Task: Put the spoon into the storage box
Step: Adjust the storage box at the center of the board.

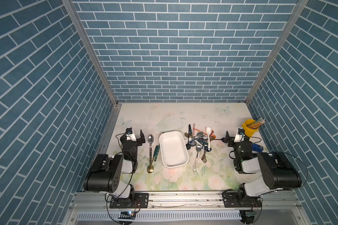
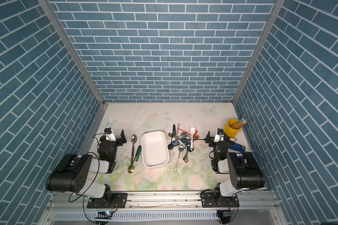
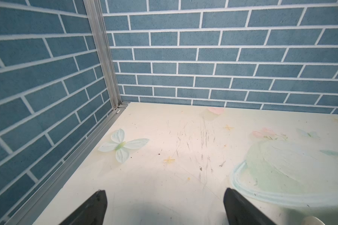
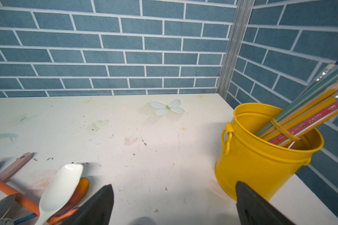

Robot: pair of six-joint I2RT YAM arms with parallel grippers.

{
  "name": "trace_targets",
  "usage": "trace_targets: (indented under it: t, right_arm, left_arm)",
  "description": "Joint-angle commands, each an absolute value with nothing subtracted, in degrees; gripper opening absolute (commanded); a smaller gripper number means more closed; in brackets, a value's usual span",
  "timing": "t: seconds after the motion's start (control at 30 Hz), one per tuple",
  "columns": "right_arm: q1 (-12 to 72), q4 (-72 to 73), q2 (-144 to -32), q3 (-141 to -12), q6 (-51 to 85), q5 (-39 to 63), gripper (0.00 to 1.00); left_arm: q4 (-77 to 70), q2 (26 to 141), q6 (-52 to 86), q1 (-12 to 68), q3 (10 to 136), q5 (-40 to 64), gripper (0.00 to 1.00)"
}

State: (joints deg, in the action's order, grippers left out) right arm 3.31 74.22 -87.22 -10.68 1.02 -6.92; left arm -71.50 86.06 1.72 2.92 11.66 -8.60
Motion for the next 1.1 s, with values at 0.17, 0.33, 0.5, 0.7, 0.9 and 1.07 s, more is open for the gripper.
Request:
trace_targets:
  t: [0.17, 0.33, 0.5, 0.7, 0.9, 1.07]
  right_arm:
    - [3.2, 75.8, -87.8, -11.5, -0.5, -7.7, 1.0]
    - [3.2, 75.7, -87.9, -11.6, -0.5, -7.7, 1.0]
    - [3.2, 75.6, -87.9, -11.6, -0.5, -7.7, 1.0]
    - [3.1, 76.1, -87.3, -11.2, -0.3, -8.5, 0.99]
    - [3.2, 55.0, -80.9, -19.3, 1.0, -14.1, 0.94]
    - [3.5, 33.0, -76.5, -27.3, 4.5, -11.0, 0.87]
  left_arm:
    - [-72.4, 86.6, 1.3, 2.5, 12.3, -8.8, 1.0]
    - [-72.4, 86.6, 1.3, 2.5, 12.5, -8.8, 1.0]
    - [-72.3, 86.6, 1.3, 2.5, 12.5, -8.9, 1.0]
    - [-72.3, 86.5, 1.3, 2.5, 12.4, -8.6, 0.99]
    - [-61.3, 82.6, 2.3, 2.3, 17.1, -10.3, 1.0]
    - [-32.1, 77.6, 3.6, 2.3, 31.8, -10.4, 0.99]
